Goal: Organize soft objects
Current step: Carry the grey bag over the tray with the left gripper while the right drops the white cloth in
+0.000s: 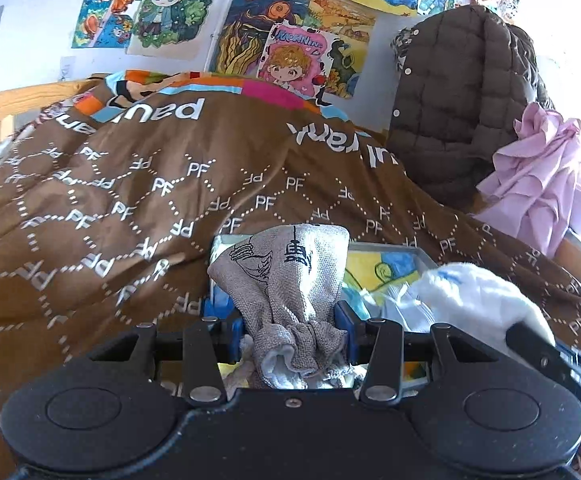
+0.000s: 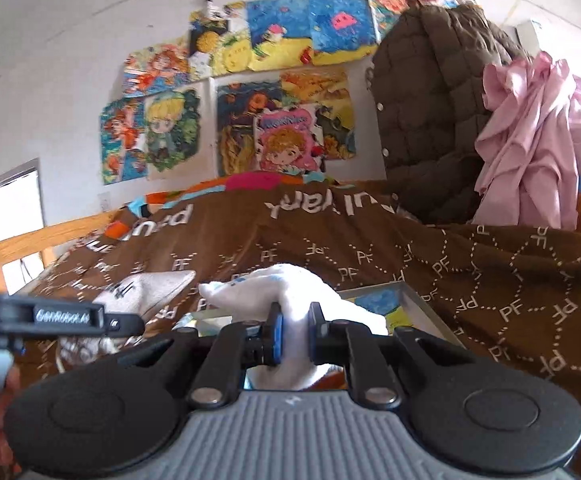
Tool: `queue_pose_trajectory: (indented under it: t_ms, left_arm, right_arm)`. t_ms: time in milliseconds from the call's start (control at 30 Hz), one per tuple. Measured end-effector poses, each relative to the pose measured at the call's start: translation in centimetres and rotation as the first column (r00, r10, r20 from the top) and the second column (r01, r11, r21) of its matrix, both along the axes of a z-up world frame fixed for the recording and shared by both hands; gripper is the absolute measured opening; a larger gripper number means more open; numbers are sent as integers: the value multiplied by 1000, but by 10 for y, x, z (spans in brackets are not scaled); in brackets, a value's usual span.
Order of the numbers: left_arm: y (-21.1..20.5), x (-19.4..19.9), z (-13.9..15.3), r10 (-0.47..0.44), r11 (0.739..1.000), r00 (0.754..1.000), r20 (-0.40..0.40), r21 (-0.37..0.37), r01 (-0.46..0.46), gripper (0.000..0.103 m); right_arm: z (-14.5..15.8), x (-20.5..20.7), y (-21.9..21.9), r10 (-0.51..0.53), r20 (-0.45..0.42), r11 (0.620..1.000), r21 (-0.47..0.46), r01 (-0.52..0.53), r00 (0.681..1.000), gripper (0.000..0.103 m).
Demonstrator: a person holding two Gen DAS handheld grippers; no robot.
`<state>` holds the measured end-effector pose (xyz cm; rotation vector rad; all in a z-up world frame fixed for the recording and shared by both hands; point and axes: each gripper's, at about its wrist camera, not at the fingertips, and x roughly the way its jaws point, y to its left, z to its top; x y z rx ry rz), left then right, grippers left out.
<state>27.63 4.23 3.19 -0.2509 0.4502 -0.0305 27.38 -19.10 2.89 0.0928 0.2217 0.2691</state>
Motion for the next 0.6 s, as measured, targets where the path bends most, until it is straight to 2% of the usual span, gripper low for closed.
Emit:
queue_pose_trajectory:
  t_ms: [67,133,233,333,500,600]
  left_arm:
    - [3,15,-6,-1,1000,1000,16,3,1,47]
    - [7,29,-13,1,1000,1000,21,-26,0,47]
    - [11,48,-21,8,998,999,32,-61,-6,47]
    - [12,62,-27,10,998,999,30,-64,-8,47]
    - [13,73,-40,14,999,999,-30,-47,-15,47]
    - [16,77,-47,20,999,997,-70,-49,-23,47]
  right_arm:
    - [-2,20,4,-11,-24,1000,17,11,1000,14]
    - [-4,36,9,-19,-45,1000,22,20,999,14]
    - [-8,50,16,-19,-56,1000,16,20,998,14]
    - [-12,56,21,-13,-70,1000,13,13,997,14]
    - [-19,64,30,-20,-115,1000,-8,20,993,16]
    - [-22,69,34,-23,-150,1000,-23,20,988,21]
